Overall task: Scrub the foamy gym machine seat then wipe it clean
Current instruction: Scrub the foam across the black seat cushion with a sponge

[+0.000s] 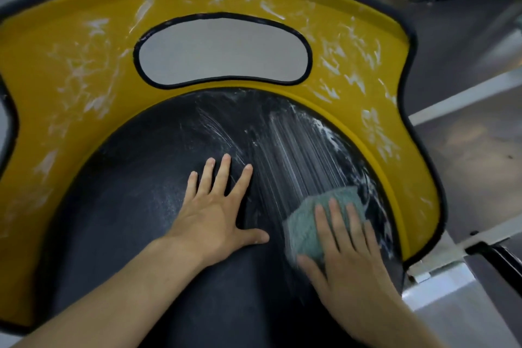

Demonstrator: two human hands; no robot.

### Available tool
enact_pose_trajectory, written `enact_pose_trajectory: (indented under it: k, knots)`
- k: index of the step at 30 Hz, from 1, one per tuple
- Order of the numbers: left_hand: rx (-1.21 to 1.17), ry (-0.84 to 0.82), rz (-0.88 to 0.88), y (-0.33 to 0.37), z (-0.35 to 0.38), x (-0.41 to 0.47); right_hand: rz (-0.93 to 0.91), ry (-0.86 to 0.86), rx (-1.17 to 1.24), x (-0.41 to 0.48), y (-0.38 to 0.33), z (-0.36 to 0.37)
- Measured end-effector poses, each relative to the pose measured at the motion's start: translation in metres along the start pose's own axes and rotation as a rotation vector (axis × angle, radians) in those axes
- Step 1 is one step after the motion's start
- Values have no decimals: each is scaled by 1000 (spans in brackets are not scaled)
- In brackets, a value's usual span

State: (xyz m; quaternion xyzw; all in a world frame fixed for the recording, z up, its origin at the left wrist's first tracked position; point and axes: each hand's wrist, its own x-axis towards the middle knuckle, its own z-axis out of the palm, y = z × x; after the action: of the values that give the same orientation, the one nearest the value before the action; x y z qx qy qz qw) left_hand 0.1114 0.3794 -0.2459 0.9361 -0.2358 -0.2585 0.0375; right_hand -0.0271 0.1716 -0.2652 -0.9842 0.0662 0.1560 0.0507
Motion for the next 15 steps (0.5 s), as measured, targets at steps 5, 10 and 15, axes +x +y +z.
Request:
enact_pose_trajectory:
  k: [5, 10, 15]
  knots:
    - [-2, 5, 3, 1, 2, 0, 56, 28, 57, 122, -5, -36]
    - [4, 4, 1, 3, 1, 2, 35, 36, 52, 160, -8, -52]
    - [10, 3, 7, 4, 0, -1, -3, -55, 31, 52, -2, -37]
